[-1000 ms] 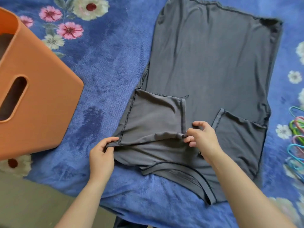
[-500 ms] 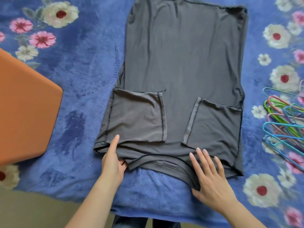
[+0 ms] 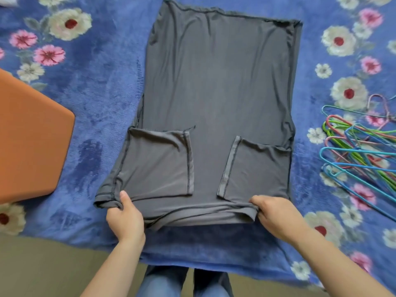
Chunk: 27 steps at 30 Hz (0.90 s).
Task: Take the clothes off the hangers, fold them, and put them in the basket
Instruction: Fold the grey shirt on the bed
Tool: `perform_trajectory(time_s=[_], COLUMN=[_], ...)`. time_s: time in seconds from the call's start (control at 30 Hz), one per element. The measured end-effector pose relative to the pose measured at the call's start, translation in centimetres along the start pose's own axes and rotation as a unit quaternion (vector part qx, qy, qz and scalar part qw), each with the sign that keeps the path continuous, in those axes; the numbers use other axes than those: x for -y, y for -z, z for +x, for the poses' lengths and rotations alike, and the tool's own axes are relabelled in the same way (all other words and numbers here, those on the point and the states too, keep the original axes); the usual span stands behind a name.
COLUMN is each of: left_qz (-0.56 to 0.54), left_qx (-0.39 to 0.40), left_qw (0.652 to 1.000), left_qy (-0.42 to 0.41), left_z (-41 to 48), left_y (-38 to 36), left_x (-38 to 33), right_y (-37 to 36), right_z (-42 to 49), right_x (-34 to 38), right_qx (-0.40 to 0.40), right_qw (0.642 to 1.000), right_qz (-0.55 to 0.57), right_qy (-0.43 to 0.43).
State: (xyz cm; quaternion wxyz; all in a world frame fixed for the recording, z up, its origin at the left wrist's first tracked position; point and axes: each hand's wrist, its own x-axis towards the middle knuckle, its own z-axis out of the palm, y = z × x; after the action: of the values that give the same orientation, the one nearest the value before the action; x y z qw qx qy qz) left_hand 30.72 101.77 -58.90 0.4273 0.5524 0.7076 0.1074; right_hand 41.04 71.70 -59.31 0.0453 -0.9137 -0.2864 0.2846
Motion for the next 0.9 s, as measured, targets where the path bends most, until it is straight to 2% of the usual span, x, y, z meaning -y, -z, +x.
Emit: perform_trajectory(time_s=[0.1,0.2,0.3,0.4,0.47,0.53,0.6,0.8,0.9], left_qz=[0.042,0.063,0.048,0.012,0.002,-0.023,-0.058,-0.188,-0.224], left_qx=[0.000,0.027,0.074,0.044,0.026,0.017,0.036,0.131,0.174], left_qw=[0.999,0.995,0.981,0.982,0.989,0.994,0.994,0.972,0.958], left_qy=[0.023,0.075,0.175,0.185,0.145,0.108,0.086,0.059,0.043], left_z=[-0.9,-1.0,-0.7,-0.3,-0.6,-1.0,-0.9,1.0,2.5], left_y=[2.9,4.8,5.1,4.2,3.4,2.4,1.2,-6.3,-11.2], left_x=[1.7,3.8,4.6,3.4,1.4,-1.0,-3.6,-14.4,-19.6], right_y=[-0.8,-2.7,-3.3,-1.9,-0.7,0.5,2.5,11.4,15.7], right_z=[-2.7,-4.7,-4.8,-3.6,-2.4,-1.2,0.4,8.5,13.4], right_x=[1.1,1.5,1.2,1.3,1.3,0.7,-0.5,-4.7,-6.8], right_qx=[0.003,0.050,0.146,0.148,0.132,0.093,0.040,-0.085,-0.110], right_qw=[0.996,0.988,0.976,0.982,0.990,0.975,0.957,0.926,0.922], right_qz=[-0.049,-0.087,-0.110,-0.073,0.048,0.177,0.246,0.309,0.306], right_qy=[0.076,0.120,0.120,0.092,-0.002,-0.094,-0.152,-0.199,-0.212])
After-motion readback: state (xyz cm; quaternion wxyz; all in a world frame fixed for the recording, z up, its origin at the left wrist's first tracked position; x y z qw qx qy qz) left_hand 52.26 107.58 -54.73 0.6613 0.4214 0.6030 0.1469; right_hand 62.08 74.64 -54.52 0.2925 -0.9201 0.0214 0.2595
